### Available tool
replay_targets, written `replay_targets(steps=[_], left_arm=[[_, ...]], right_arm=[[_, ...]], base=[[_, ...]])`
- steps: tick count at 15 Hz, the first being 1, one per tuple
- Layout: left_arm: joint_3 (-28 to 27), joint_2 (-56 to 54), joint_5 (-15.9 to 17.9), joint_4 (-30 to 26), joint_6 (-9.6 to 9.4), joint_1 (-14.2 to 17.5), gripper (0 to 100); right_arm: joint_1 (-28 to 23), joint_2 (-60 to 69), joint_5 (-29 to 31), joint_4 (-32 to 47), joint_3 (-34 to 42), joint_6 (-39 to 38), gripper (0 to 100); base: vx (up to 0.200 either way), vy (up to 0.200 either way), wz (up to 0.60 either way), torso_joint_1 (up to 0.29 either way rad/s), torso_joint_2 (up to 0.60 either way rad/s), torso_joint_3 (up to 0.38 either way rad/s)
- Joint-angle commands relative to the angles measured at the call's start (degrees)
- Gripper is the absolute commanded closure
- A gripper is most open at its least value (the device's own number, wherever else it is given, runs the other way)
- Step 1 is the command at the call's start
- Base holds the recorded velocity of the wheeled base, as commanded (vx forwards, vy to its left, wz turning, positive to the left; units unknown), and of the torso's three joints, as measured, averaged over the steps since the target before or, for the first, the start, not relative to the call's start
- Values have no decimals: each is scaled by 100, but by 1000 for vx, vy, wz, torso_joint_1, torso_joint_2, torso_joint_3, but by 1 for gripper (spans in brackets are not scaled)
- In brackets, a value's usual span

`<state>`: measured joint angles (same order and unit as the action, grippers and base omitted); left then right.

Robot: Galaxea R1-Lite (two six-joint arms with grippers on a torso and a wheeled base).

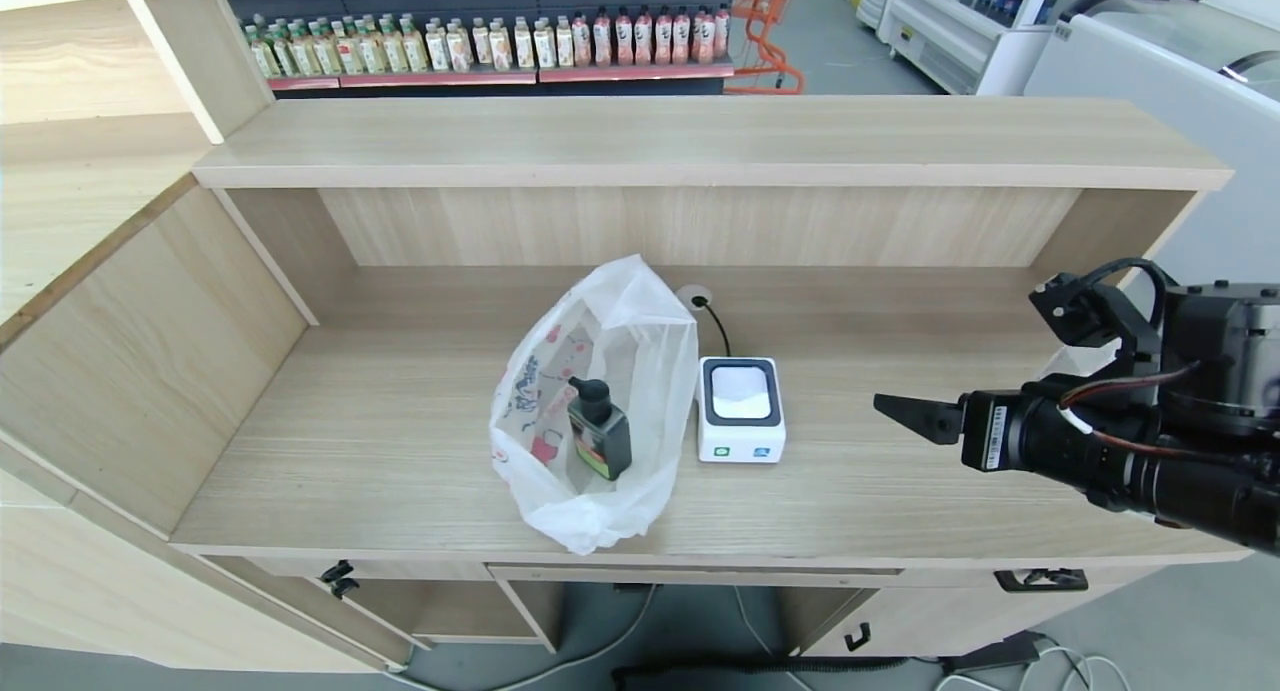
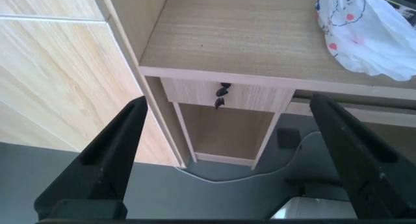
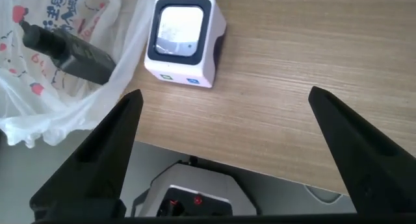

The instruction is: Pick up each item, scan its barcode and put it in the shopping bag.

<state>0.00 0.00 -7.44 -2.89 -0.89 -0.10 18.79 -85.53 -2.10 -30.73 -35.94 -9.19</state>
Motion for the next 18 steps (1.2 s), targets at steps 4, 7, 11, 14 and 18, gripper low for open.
replay_targets(steps=[4, 7, 11, 14, 18], left_arm=[[0, 9, 5, -1, 1, 1, 0], [0, 0, -3, -1, 1, 1, 0], [0, 0, -3, -1, 1, 10, 0], [0, 0, -3, -1, 10, 10, 0], [0, 0, -3, -1, 10, 10, 0]], right_arm=[[-15, 80, 34, -3, 228, -39, 0], [-33, 63, 306, -3, 254, -39, 0], [-59, 36, 605, 6, 412, -30, 0], [-112, -60, 1071, 15, 526, -30, 0], [-288, -509, 1721, -161, 491, 5, 0]], base=[[0, -200, 0, 5, 0, 2], [0, -200, 0, 7, 5, 1], [0, -200, 0, 2, 2, -1], [0, 0, 0, 0, 0, 0], [0, 0, 0, 0, 0, 0]])
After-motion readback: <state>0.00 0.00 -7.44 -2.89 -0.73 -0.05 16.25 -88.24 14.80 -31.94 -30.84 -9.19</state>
